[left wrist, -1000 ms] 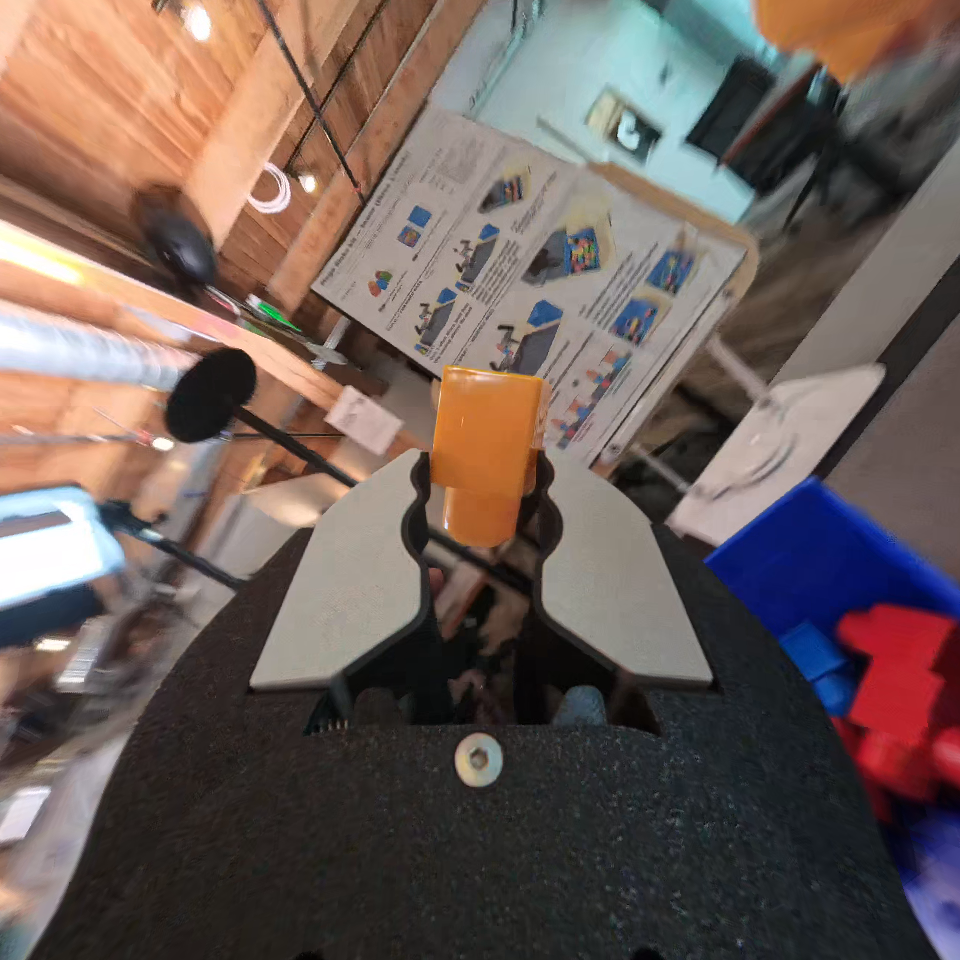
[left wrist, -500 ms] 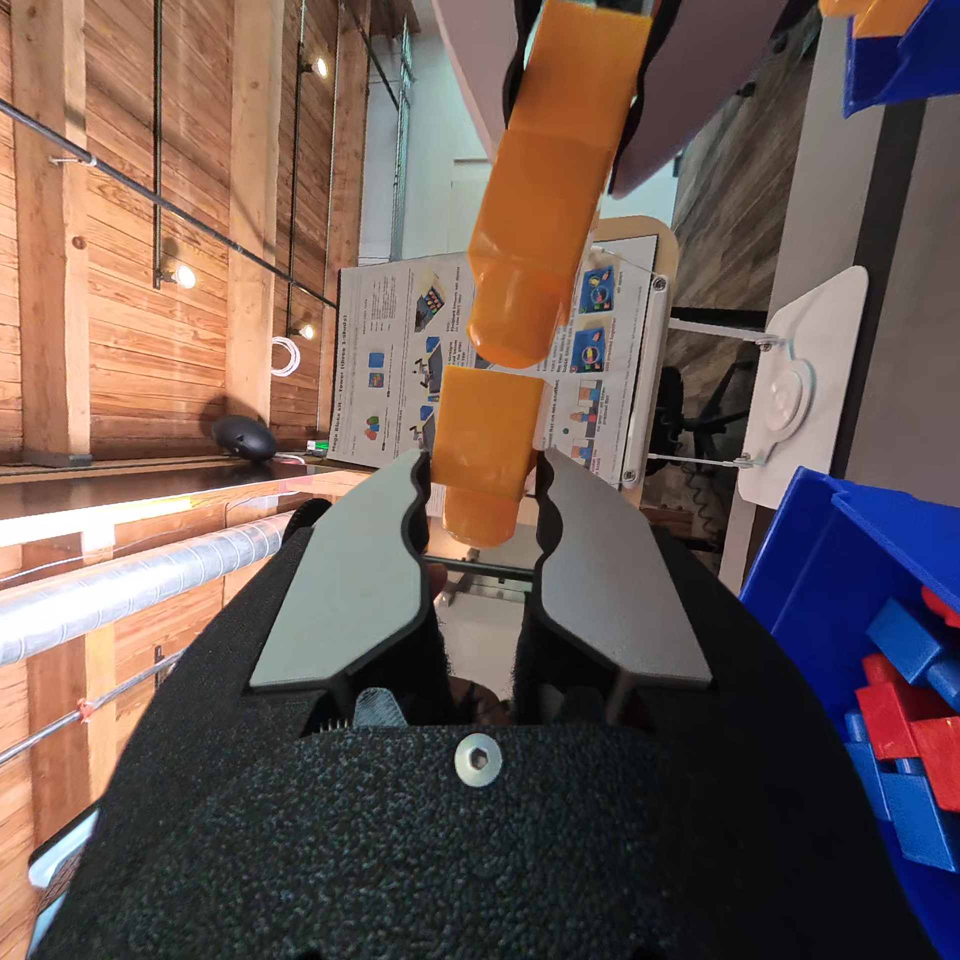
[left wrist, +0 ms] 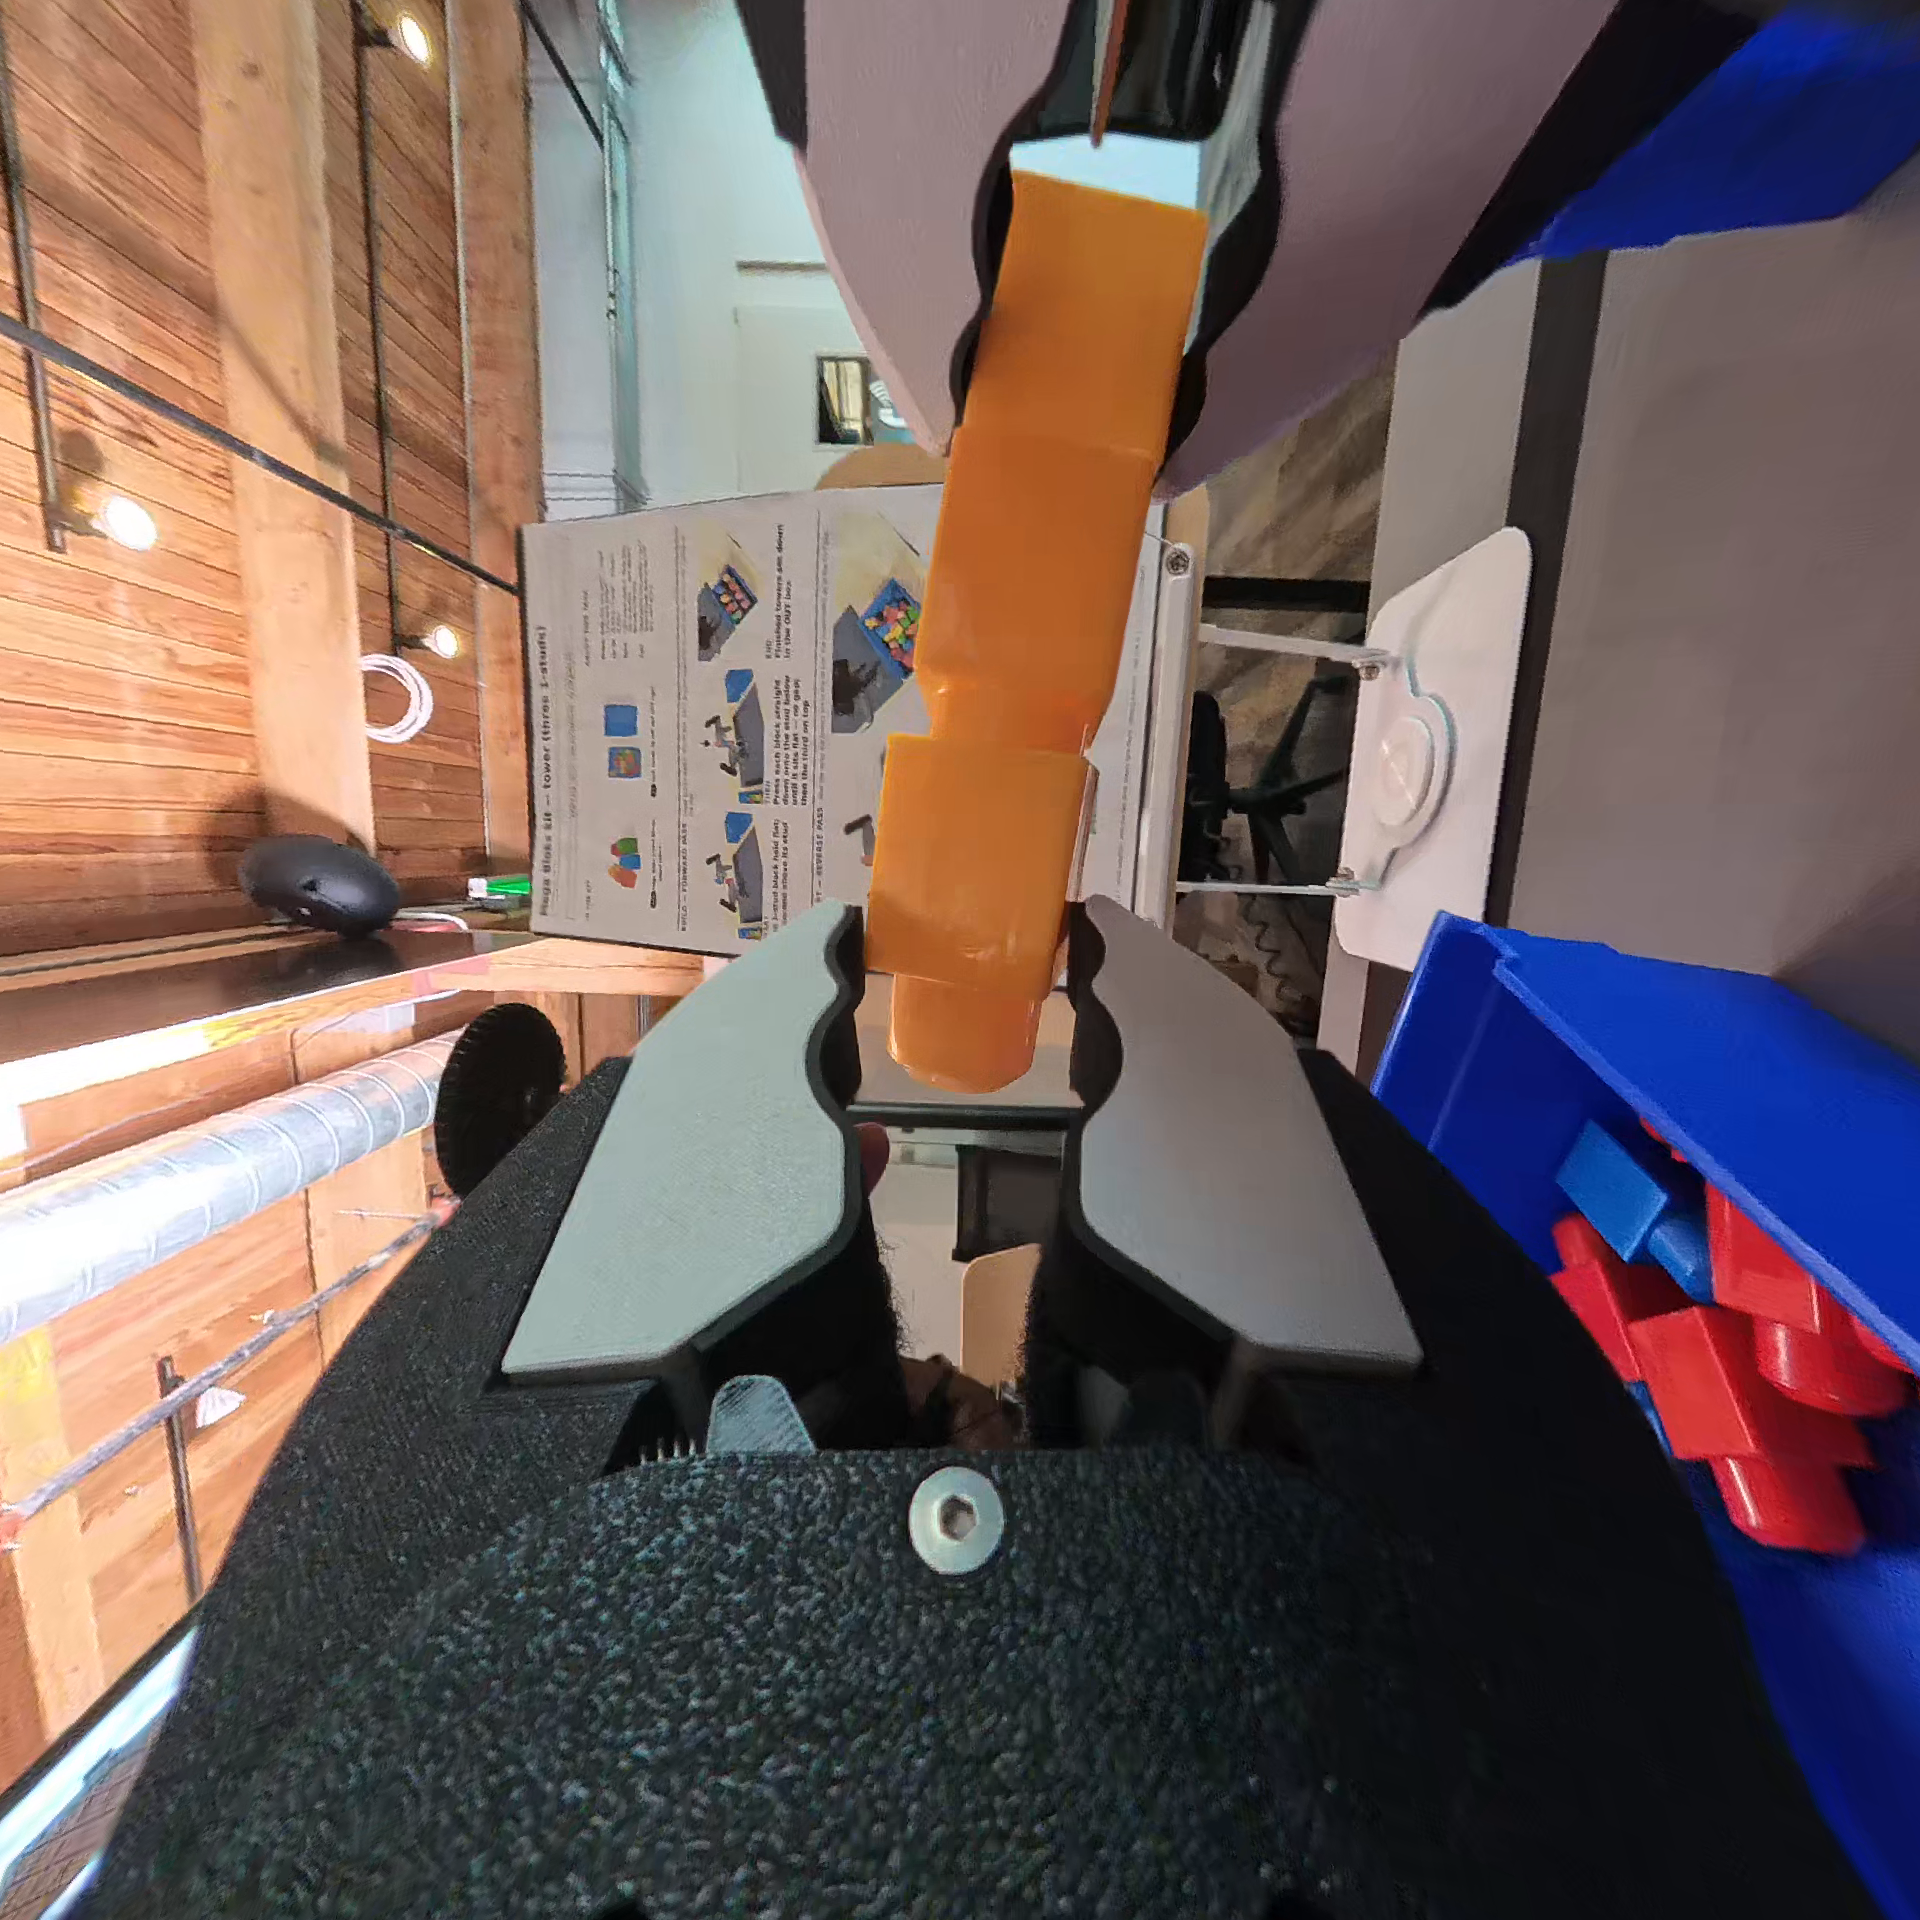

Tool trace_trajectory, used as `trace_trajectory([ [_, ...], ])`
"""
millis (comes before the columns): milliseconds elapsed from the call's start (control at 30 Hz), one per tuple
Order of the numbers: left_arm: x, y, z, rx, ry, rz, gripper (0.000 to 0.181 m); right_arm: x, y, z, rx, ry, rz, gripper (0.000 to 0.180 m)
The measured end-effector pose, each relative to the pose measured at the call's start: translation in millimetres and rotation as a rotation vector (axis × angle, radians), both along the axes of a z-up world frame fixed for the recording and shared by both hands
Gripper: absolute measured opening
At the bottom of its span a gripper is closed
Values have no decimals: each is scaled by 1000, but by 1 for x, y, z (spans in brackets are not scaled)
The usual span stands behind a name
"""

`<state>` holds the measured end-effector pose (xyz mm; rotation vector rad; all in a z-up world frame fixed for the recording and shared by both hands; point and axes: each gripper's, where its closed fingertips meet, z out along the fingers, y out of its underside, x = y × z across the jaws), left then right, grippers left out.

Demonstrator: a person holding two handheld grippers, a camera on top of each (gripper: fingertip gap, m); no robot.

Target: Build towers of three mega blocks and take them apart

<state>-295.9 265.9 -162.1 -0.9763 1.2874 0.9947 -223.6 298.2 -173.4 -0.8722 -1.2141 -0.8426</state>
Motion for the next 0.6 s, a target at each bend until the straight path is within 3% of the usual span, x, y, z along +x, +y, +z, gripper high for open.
trace_trajectory([
  [200, -4, 1, -16, -90, 30, -13, 37, -7, -11, -14, -51, -70, 118, 35],
  [600, 5, -1, -25, -185, -23, -46, 36, -17, -15, -23, -157, -14, 224, 35],
])
